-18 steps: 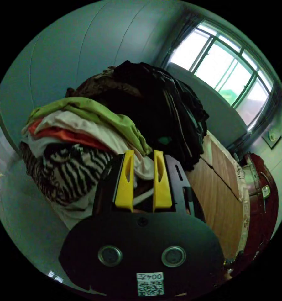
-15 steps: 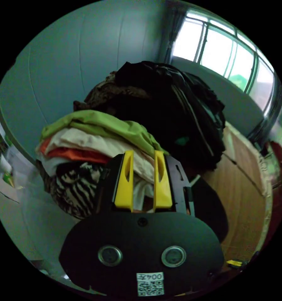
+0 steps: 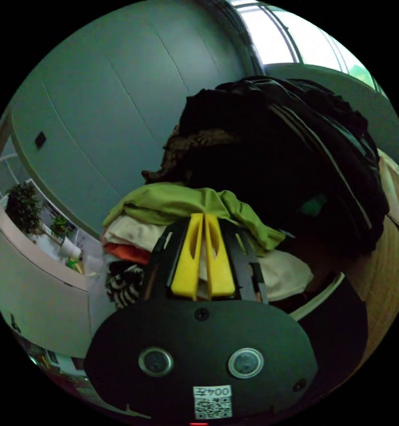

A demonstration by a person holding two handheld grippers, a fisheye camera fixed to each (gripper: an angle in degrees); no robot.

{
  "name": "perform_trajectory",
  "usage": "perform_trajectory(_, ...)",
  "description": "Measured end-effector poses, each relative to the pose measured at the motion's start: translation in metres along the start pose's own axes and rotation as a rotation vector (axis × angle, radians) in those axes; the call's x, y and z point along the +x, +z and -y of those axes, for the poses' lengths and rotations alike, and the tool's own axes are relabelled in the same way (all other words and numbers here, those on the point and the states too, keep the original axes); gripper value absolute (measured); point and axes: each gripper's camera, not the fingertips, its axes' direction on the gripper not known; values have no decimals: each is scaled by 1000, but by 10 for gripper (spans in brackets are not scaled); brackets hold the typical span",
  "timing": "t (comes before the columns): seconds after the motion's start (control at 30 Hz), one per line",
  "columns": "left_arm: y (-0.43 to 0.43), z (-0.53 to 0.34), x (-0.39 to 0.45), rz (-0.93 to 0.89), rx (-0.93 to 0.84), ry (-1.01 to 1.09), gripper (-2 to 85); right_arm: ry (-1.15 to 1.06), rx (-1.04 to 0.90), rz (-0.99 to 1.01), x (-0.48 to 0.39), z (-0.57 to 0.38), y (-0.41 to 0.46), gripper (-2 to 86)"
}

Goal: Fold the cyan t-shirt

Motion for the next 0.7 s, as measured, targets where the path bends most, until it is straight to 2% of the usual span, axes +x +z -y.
perform_trajectory(0.1,-26,-1,-16,-115,12,-34,18,-6,20,2,12,-25,-15,-7)
perform_trajectory(0.23,-82,-14,-53,-345,119,-136,10,-9,45,9,26,-63,-37,-7)
perform_trajectory(0.37,-161,-44,-64,-567,213,-56,5,-14,77,31,32,-96,-59,-7)
perform_trajectory(0.5,-237,-70,-74,-640,243,-45,3,-32,115,44,34,-138,-89,-7)
perform_trajectory(0.7,-354,-97,-139,-726,419,-217,3,-45,181,65,31,-211,-138,-7)
